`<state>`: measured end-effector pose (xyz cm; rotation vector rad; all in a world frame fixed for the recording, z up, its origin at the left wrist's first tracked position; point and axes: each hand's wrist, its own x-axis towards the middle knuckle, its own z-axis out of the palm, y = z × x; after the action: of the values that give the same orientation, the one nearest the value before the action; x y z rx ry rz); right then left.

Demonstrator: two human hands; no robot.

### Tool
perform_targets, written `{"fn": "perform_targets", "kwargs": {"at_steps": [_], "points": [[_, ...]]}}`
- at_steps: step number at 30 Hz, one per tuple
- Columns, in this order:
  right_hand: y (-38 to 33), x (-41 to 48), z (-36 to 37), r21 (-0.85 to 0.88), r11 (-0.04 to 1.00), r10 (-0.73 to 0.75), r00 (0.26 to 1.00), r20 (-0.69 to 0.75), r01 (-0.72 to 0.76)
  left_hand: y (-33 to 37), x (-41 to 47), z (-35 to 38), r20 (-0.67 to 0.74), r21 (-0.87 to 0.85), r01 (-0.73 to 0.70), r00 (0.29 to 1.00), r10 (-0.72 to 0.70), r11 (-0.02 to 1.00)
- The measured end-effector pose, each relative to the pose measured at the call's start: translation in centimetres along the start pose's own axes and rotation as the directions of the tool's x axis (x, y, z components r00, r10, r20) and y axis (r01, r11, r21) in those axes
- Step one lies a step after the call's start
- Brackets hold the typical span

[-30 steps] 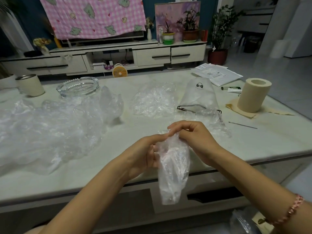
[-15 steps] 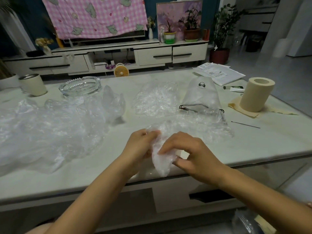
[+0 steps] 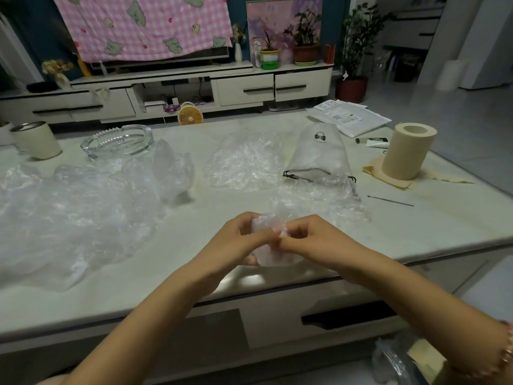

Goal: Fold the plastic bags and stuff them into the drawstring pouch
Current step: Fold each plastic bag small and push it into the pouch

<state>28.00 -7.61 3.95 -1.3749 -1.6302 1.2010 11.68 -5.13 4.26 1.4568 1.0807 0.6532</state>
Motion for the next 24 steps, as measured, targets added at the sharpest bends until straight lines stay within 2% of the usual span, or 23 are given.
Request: {"fn": "perform_targets", "kwargs": {"at_steps": [3,6,7,8,10,12,15,18,19,24], "points": [[-0.2,-0.4,0.1,0.043,0.999,-0.015,0.999,-0.034,0.016,0.0,0.1,0.2,-0.131,-0.047,-0.04,0.991,0.033,0.998],[0.1,-0.2,-0.1,-0.004,1.0,-0.019,0.957,-0.29,0.019,0.2,0.2,0.0,-0.186,-0.06,-0.078,0.98,0.065,0.995],[0.3,-0.1,-0.3,0.014,1.0,0.013,0.945,-0.328,-0.009,0.3,0.2,-0.1,-0.184,-0.074,-0.085,0.98,0.071,0.994],[0.4,-0.1,-0.5,0.084,0.995,0.07,0.952,-0.296,-0.047,0.3,0.3,-0.1,-0.174,-0.085,-0.092,0.982,0.076,0.992],[0.5,0.0,-0.7,0.323,0.939,0.163,0.98,-0.117,-0.118,0.4,0.4,0.1,-0.158,-0.092,-0.103,0.983,0.088,0.99],[0.6,0.1,-0.8,0.495,0.858,0.164,0.986,-0.014,-0.136,0.4,0.5,0.4,-0.16,-0.101,-0.128,0.981,0.111,0.987],[0.5,0.4,-0.7,0.588,0.802,0.165,0.985,-0.05,-0.105,0.6,0.7,1.0,-0.191,-0.074,-0.19,0.966,0.173,0.979],[0.7,0.8,-0.8,0.762,0.636,0.216,0.976,-0.023,-0.123,0.8,1.0,1.7,-0.221,-0.017,-0.269,0.94,0.259,0.963],[0.7,0.8,-0.8,0.783,0.609,0.217,0.976,-0.01,-0.127,0.8,1.0,1.9,-0.229,-0.008,-0.292,0.931,0.283,0.956],[0.2,0.5,-1.8,0.786,0.596,0.17,0.982,0.08,-0.167,0.8,1.3,2.3,-0.242,0.085,-0.393,0.884,0.401,0.916]]}}
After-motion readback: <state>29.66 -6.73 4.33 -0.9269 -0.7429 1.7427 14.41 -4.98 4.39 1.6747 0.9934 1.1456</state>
